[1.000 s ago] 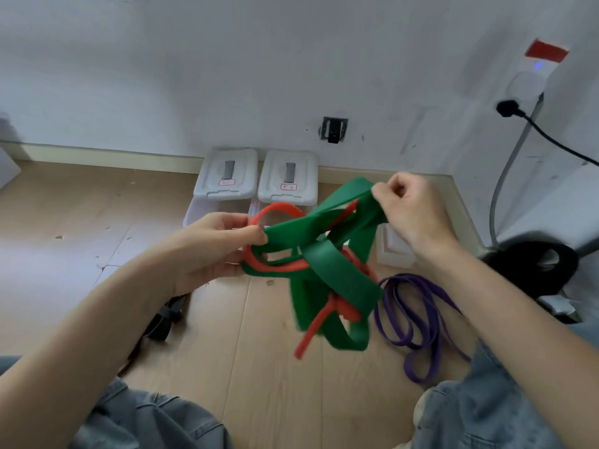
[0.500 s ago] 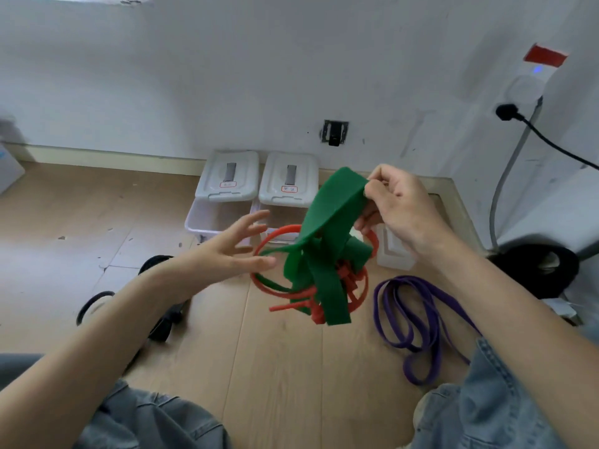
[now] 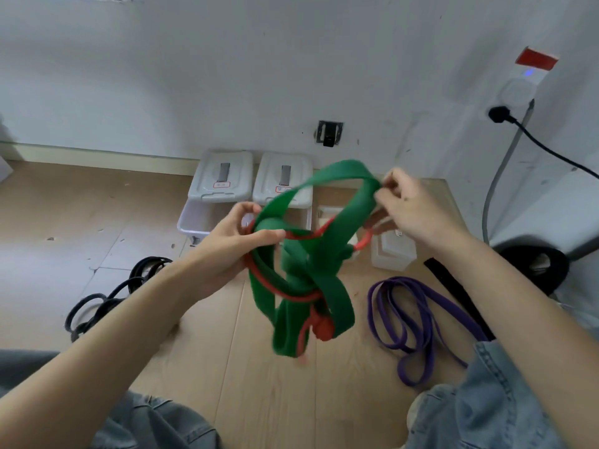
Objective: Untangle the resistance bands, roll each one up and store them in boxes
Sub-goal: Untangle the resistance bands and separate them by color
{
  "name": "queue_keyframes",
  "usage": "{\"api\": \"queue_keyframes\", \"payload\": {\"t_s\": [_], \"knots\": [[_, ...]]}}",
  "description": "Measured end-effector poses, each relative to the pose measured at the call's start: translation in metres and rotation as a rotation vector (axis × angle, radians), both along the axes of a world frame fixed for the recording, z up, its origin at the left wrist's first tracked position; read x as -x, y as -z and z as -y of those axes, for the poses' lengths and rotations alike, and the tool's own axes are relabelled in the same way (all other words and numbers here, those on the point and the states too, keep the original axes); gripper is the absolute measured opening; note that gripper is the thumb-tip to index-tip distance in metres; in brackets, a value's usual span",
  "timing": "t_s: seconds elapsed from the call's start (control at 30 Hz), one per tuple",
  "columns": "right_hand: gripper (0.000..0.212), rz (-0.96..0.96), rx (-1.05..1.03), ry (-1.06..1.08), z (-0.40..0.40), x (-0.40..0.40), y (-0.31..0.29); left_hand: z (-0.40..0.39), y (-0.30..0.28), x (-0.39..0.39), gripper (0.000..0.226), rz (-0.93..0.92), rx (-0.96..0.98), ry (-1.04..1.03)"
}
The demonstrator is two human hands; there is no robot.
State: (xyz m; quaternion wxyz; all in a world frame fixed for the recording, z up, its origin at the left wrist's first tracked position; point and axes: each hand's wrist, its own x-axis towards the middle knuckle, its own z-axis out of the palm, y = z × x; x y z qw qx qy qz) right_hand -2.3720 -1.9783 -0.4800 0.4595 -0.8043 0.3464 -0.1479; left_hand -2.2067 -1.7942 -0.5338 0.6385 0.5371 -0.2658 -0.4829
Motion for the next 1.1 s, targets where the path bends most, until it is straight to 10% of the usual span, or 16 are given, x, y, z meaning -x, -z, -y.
{"api": "queue_keyframes", "payload": {"t_s": [0.17, 0.4, 0.73, 0.87, 1.1], "knots": [[0.092, -0.189, 0.260, -0.404, -0.017, -0.002, 0.002, -0.003, -0.012, 0.014, 0.047, 0.430, -0.104, 0.092], [0.020, -0.106, 0.424, -0.482, -0.036, -0.017, 0.010, -0.012, -0.026, 0.013, 0.045, 0.634, -0.091, 0.241], [0.017, 0.111, 0.762, -0.095, -0.027, -0.003, -0.003, -0.024, 0.021, -0.022, 0.057, 1.073, -0.765, 0.392], [0.020, 0.261, 0.738, -0.139, -0.050, -0.010, -0.003, -0.006, 0.014, -0.011, 0.054, 1.091, -0.471, -0.030], [0.027, 0.316, 0.381, -0.358, -0.056, -0.011, -0.017, 0.018, 0.026, 0.011, 0.020, 1.043, -0.178, 0.151]]}}
